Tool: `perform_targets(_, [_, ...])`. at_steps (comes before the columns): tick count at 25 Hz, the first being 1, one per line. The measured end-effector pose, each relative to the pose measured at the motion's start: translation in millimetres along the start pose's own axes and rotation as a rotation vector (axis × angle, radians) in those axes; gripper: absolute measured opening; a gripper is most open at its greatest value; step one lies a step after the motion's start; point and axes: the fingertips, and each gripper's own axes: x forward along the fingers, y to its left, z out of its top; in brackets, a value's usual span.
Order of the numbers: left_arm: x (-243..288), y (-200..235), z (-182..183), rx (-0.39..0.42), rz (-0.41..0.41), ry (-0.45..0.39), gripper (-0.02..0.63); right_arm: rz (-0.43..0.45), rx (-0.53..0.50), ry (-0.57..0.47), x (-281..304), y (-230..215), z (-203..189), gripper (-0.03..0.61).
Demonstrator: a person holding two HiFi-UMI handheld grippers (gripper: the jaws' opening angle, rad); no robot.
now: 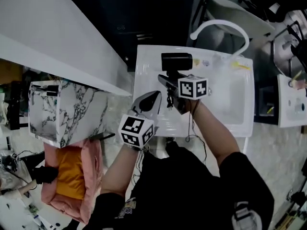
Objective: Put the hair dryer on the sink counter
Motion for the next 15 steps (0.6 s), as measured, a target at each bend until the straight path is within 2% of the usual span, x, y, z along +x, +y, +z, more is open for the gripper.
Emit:
perform_targets(9, [15, 20, -10, -0.029, 0.030, 0.034, 0.000, 0.005, 0.112, 0.077, 53, -40, -13, 0.219])
perform_targets(15, [18, 34, -18, -0.052, 0.046, 0.046, 0.000, -0.010, 0.148, 0.128, 81, -63, -25, 0.219])
